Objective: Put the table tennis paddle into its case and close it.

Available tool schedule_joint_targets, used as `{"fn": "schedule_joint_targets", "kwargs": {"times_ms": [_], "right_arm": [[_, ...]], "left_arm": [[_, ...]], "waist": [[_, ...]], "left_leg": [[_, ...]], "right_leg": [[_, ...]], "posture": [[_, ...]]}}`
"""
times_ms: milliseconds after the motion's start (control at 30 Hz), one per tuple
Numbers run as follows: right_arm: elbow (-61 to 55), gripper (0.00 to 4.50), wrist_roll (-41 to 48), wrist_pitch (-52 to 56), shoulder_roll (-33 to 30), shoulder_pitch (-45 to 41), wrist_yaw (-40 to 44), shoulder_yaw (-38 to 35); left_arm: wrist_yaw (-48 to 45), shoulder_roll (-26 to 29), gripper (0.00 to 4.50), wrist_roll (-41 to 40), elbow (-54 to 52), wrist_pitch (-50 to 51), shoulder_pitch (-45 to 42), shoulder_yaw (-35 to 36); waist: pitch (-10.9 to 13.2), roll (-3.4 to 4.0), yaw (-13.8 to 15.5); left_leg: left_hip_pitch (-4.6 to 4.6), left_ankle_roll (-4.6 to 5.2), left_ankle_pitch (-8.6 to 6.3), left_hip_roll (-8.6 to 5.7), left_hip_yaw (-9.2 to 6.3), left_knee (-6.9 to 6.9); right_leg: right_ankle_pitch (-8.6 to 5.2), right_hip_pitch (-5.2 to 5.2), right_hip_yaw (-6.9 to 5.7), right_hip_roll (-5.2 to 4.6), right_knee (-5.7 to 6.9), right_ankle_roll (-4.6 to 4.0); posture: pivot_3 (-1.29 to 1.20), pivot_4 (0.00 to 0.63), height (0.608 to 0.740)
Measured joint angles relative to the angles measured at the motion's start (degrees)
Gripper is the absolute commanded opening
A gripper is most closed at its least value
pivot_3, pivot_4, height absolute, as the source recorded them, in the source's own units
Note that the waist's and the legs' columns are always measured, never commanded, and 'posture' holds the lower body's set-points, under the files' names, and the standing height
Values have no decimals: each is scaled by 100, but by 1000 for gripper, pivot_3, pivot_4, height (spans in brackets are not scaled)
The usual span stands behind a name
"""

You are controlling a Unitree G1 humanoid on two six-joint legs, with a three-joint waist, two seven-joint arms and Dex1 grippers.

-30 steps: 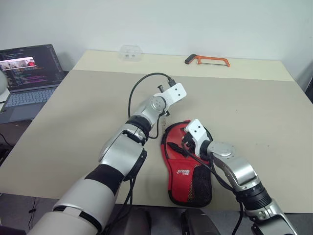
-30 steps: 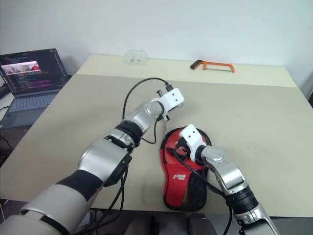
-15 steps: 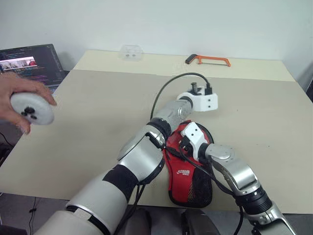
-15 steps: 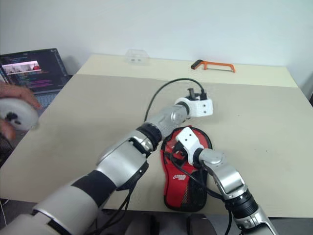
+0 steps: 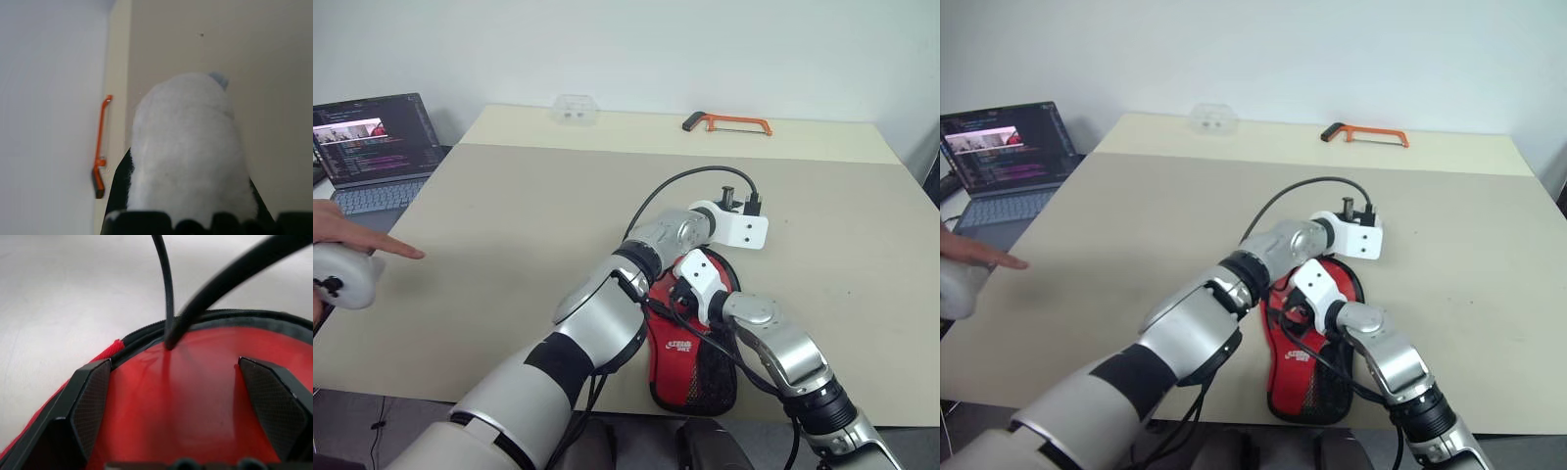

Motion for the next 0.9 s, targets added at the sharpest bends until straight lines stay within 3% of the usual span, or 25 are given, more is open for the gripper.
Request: {"fn": "schedule_joint_targets", "kwargs": {"times_ms": [100,133,433,633,900], "right_arm": [[182,4500,-42,-95,3,-99,59,65],[263,4500,-42,-123,21,-145,86,72],[579,4500,-46,-282,111,-309,202,62],[594,4500,-46,-416,-34,-314,397,59],[676,4500,19,-688,-419,-385,851,32]], "left_arm": [[-617,99,727,-164,-67,-24,135,157],[-777,139,1445,-216,-77,-8,173,208],[-1350,307,4485,-611,-90,158,348,602],[-1994,363,4485,-1168,-95,500,246,1158],[-3250,857,4485,-1969,-419,802,-230,1799]], "waist": [[-15,2,-54],[-15,2,-78],[-14,0,-130],[-13,-1,-126],[-13,-1,-97]], "left_leg": [[23,1,-1,1,3,-2],[34,1,-1,1,3,-3],[58,2,-2,0,-1,-5],[50,2,-2,-1,-1,-5],[39,2,-2,-2,-5,-5]], "right_leg": [[-1,22,1,1,0,0],[-1,34,1,2,-1,0],[-3,61,-1,2,0,3],[-4,56,-4,1,-3,4],[-5,58,-10,-1,-22,7]], "posture": [[0,150,740],[0,150,740],[0,150,740],[0,150,740],[0,150,740]]}}
